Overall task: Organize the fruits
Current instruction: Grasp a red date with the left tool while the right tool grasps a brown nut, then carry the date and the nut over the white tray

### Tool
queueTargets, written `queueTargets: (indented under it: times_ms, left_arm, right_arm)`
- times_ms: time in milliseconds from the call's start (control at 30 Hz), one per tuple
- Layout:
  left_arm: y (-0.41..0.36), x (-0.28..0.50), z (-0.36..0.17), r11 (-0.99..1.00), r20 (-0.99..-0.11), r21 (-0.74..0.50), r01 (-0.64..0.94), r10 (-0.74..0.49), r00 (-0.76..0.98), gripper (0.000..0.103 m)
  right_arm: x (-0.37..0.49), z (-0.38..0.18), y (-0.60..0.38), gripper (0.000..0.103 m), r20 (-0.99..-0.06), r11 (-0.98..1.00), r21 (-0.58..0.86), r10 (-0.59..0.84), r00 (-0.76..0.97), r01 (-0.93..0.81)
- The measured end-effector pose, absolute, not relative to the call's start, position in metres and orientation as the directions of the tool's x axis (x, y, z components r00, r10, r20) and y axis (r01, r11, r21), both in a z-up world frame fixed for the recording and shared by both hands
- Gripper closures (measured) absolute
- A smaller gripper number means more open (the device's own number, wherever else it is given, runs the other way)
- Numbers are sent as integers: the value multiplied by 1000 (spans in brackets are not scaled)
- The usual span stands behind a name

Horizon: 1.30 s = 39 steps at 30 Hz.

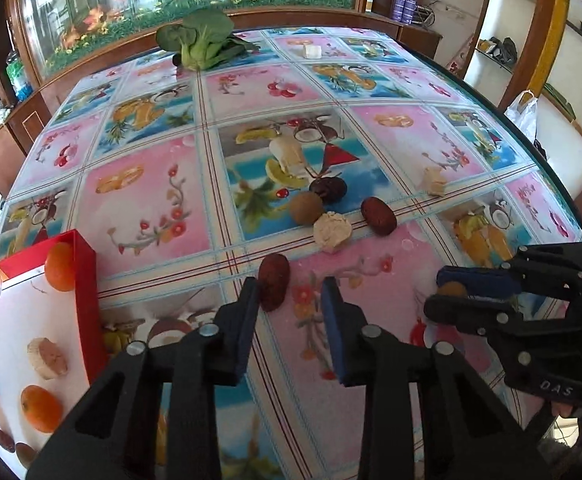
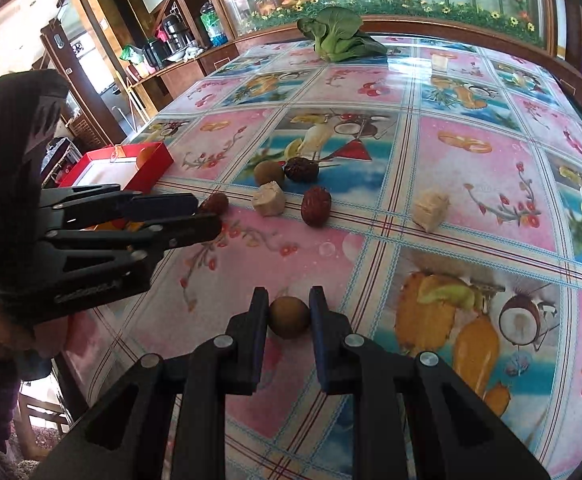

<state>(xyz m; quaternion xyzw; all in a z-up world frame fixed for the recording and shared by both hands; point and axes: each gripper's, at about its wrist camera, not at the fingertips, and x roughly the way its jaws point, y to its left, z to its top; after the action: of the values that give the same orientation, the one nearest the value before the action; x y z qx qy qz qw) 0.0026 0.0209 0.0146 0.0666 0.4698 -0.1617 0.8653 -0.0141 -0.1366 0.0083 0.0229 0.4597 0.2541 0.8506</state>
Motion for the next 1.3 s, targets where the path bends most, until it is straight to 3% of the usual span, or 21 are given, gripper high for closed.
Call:
queueTargets:
  times_ms: [67, 333, 500, 633, 733, 800, 1100, 1300]
  left_arm:
    - [20, 3, 13, 937, -837, -48, 347, -227, 497, 81]
    - [21, 10, 10, 953, -839, -67, 295, -214, 499, 81]
    - [27, 14, 11, 970, -837, -86, 229, -195, 511, 54]
    - [29, 24, 10, 974, -832, -137, 182, -213, 512, 54]
    - [29, 27, 7, 975, -829, -144, 167, -211, 518, 61]
    - [27, 26, 6, 974, -828, -133, 181, -210, 521, 79]
    - [25, 10, 10, 968, -812, -118, 222, -222, 539, 79]
    - [40, -32, 36, 979, -761, -40, 198, -158, 629, 79]
  right_arm:
    - [-15, 8, -136, 84, -771, 869, 269, 452, 448, -415]
    - [-22, 8, -134, 84, -778, 875, 228, 427, 460, -426]
    - [-22, 8, -134, 84, -778, 877, 229, 426, 462, -422]
    - [-21, 8, -134, 84, -778, 876, 232, 428, 461, -423]
    - [-21, 8, -134, 84, -778, 876, 233, 429, 459, -423]
    - [-21, 8, -135, 84, -777, 874, 237, 433, 458, -424]
    - [-24, 8, -135, 84, -778, 873, 255, 440, 448, -416]
    - [-30, 17, -119, 84, -760, 854, 282, 477, 442, -438]
